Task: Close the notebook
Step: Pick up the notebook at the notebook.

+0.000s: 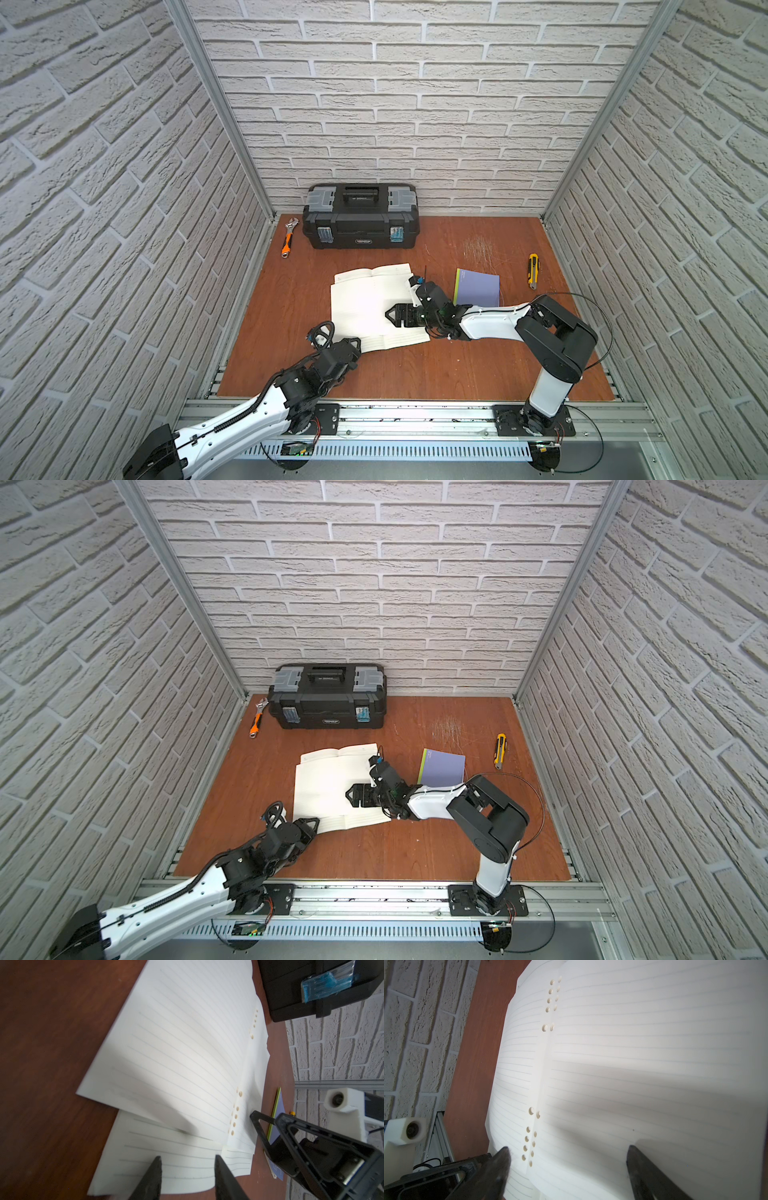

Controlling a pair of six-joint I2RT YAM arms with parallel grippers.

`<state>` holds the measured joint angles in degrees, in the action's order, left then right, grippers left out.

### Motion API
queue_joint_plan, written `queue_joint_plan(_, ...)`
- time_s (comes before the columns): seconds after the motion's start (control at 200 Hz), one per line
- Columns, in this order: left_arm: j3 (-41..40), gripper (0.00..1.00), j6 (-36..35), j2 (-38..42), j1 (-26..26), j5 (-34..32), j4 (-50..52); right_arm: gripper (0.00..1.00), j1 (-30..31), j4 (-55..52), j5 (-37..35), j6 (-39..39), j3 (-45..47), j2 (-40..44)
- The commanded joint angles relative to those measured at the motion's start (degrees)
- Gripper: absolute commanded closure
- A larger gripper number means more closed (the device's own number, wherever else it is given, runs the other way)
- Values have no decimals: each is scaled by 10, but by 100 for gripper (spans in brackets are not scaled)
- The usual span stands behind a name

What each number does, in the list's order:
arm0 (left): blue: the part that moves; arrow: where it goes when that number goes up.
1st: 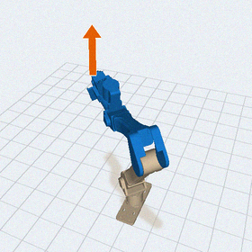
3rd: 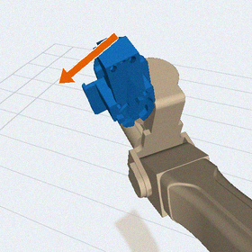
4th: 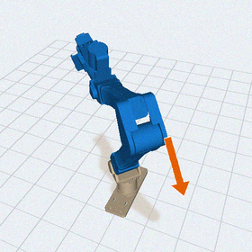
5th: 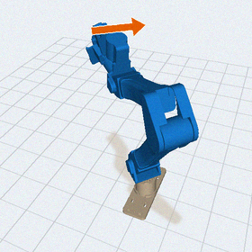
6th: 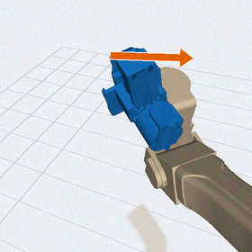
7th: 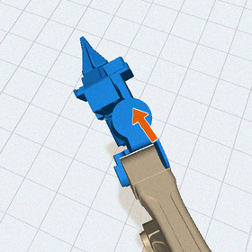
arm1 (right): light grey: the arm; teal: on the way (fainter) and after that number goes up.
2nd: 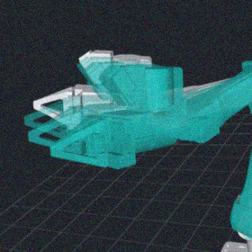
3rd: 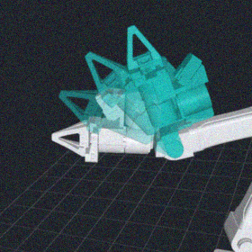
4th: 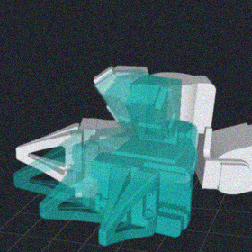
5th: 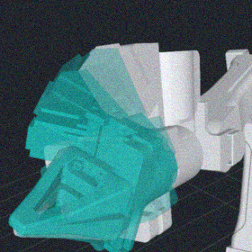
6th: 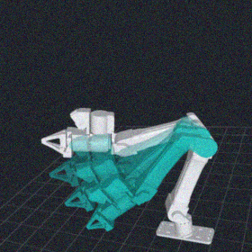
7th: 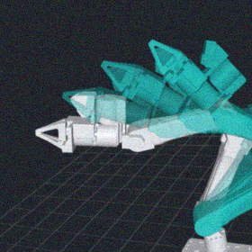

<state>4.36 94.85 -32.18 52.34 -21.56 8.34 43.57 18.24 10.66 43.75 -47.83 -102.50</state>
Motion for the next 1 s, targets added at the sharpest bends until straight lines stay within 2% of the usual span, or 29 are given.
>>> queue_joint_plan(0.0,-14,58,13,10,8,-47,-2,13,3,0,9,7,3,-18)
queue_joint_plan(0.225,-23,58,25,-4,9,-65,-18,13,3,-5,8,6,5,-17)
queue_joint_plan(0.535,-41,56,25,-57,11,-72,-111,13,3,-3,11,9,8,-17)
queue_joint_plan(0.995,-42,55,22,-74,10,-99,-131,13,4,-4,14,8,8,-14)
